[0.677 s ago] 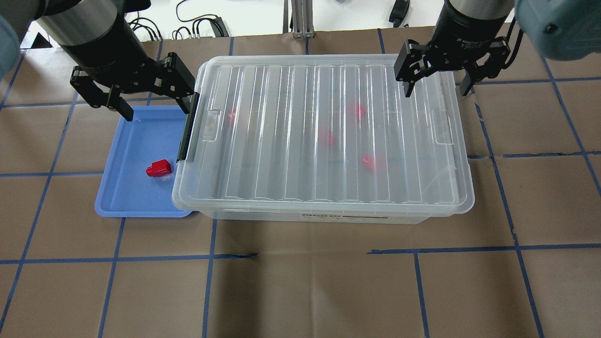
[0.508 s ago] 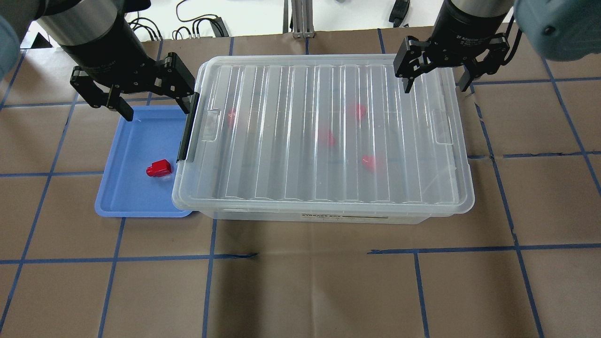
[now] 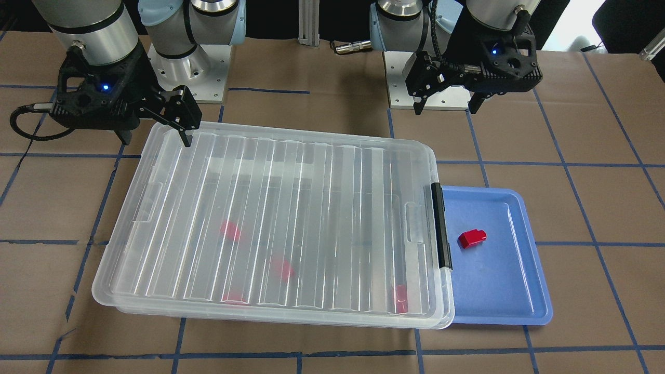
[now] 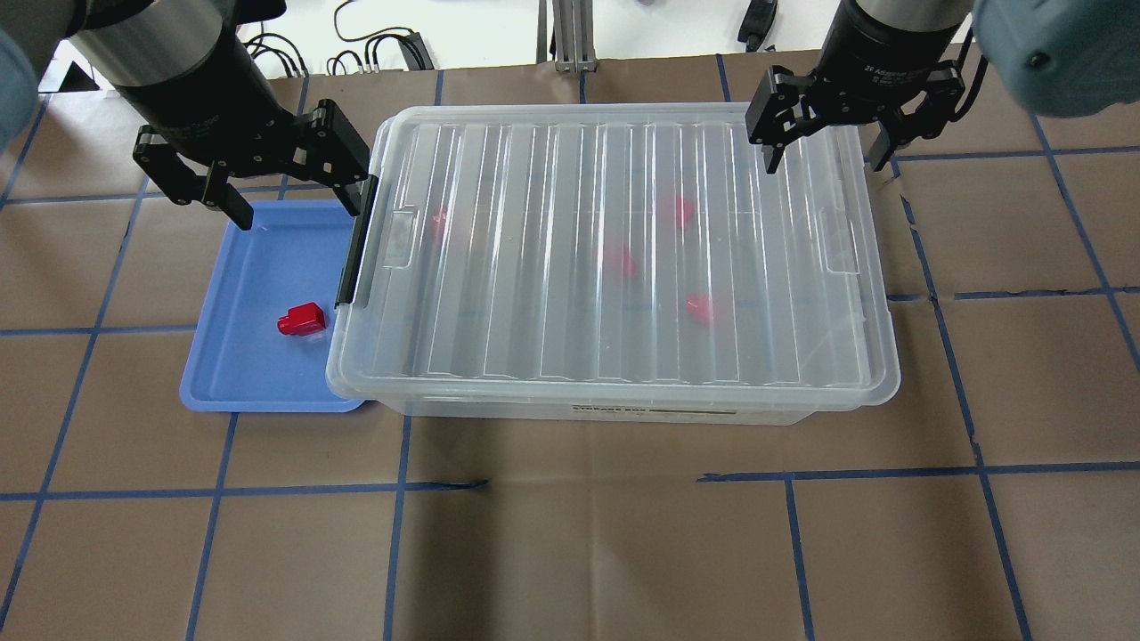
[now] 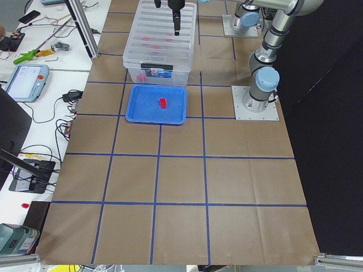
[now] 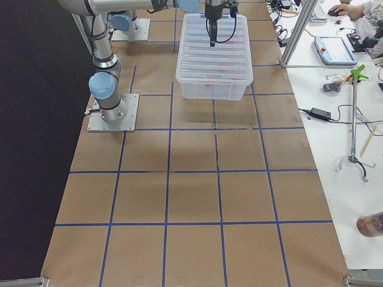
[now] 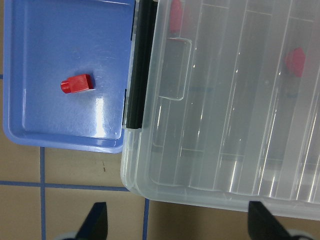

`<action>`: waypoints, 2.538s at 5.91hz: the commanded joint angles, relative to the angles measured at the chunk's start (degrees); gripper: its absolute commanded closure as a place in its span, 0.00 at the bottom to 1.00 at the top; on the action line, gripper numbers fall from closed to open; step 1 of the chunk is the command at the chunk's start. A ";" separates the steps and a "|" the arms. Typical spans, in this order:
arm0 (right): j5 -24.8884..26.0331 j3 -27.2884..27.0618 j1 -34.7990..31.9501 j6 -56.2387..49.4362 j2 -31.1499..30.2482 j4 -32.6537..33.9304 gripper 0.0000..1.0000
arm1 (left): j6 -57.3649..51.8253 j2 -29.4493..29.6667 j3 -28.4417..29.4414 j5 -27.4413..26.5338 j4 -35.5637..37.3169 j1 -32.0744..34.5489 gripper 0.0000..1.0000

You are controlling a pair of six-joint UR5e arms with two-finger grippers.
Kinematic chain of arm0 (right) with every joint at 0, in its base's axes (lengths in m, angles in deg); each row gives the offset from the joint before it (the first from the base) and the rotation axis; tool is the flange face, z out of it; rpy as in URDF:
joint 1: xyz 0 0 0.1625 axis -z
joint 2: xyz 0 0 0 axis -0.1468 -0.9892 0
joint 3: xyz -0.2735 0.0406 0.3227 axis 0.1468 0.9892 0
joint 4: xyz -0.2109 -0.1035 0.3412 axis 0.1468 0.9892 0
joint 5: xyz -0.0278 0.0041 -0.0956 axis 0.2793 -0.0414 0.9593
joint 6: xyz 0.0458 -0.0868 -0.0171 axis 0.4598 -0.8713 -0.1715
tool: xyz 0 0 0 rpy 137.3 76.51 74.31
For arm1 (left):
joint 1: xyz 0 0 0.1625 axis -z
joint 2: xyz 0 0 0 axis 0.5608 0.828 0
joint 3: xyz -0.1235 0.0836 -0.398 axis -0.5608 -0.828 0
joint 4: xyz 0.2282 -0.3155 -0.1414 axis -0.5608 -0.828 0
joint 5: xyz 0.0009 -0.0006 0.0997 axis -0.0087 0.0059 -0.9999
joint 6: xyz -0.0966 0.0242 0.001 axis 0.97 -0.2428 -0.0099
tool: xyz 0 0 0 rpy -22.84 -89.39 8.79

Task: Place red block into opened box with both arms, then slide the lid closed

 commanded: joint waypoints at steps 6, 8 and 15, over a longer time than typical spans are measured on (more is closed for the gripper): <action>0.63 0.14 3.69 -2.27 -0.76 -3.07 0.00 | 0.00 -0.05 0.00 0.00 0.00 0.00 0.02; 1.07 0.05 9.92 -10.16 -1.55 -3.97 0.00 | 0.00 -0.05 0.00 0.00 0.00 0.00 0.02; 0.98 -19.77 14.97 -19.58 -1.65 15.10 0.00 | 0.00 0.04 0.00 0.09 0.00 0.00 0.02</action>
